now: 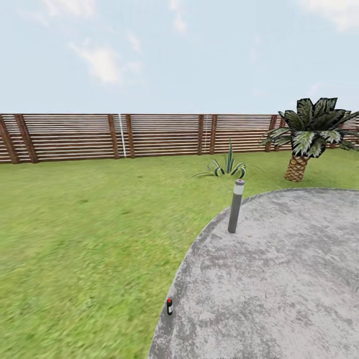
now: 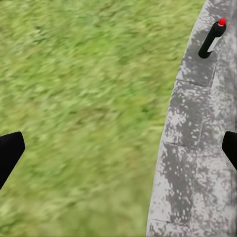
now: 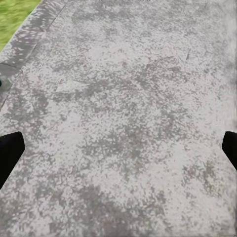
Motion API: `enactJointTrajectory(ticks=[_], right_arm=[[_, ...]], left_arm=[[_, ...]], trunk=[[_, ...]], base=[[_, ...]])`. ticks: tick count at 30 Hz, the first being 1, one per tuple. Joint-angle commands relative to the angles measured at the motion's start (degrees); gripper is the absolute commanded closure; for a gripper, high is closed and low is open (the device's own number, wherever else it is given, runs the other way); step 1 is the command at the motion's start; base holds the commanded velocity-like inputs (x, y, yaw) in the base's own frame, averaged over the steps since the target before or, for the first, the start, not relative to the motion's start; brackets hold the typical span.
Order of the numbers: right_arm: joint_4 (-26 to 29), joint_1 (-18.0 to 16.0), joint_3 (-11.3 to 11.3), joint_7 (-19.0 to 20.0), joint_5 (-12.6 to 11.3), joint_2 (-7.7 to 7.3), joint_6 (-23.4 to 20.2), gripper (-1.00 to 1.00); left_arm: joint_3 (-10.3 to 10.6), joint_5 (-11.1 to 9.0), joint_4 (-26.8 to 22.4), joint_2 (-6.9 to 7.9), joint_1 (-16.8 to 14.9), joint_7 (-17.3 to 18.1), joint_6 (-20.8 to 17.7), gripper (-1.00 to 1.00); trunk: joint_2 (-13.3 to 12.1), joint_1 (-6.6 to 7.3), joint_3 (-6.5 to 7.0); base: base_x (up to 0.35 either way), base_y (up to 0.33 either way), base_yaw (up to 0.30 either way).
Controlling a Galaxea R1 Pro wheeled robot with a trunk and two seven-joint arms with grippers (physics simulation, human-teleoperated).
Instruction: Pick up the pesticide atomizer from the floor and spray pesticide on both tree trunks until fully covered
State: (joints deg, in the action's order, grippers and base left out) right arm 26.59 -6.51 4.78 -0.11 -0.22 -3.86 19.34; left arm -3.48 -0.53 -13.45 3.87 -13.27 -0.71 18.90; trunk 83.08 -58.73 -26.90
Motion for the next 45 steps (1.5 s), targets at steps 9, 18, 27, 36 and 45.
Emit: enactJointTrajectory(ticks=[9, 18, 27, 36, 45], right_arm=[[0.33, 0.0, 0.23, 0.07, -0.02, -0.08, 0.0, -1.0], [0.33, 0.0, 0.41, 0.16, -0.1, -0.1, -0.01, -1.0], [0.15, 0.0, 0.3, 0.06, -0.04, -0.1, -0.02, -1.0], [0.14, 0.0, 0.33, 0.03, -0.1, -0.1, -0.06, -1.0], [-0.12, 0.0, 0.13, 0.3, -0.04, -0.05, -0.04, -1.0]], left_arm=[[0.0, 0.01, 0.0, 0.0, 0.0, 0.0, 0.0, -1.0], [0.0, 0.01, 0.0, 0.0, 0.0, 0.0, 0.0, -1.0], [0.01, 0.0, 0.01, 0.0, 0.0, 0.0, 0.0, -1.0], [-0.03, 0.0, 0.0, 0.0, 0.0, -0.07, 0.0, -1.0], [-0.04, -0.04, 0.0, 0.0, 0.0, -0.08, 0.0, -1.0]], trunk=[[0.0, 0.0, -0.13], [0.0, 0.0, -0.15], [0.0, 0.0, -0.32], [0.0, 0.0, -0.44], [0.0, 0.0, -0.44]], base=[[0.0, 0.0, -0.271], [0.0, 0.0, -0.249], [0.0, 0.0, -0.242], [0.019, 0.044, -0.252], [0.134, 0.279, -0.26]])
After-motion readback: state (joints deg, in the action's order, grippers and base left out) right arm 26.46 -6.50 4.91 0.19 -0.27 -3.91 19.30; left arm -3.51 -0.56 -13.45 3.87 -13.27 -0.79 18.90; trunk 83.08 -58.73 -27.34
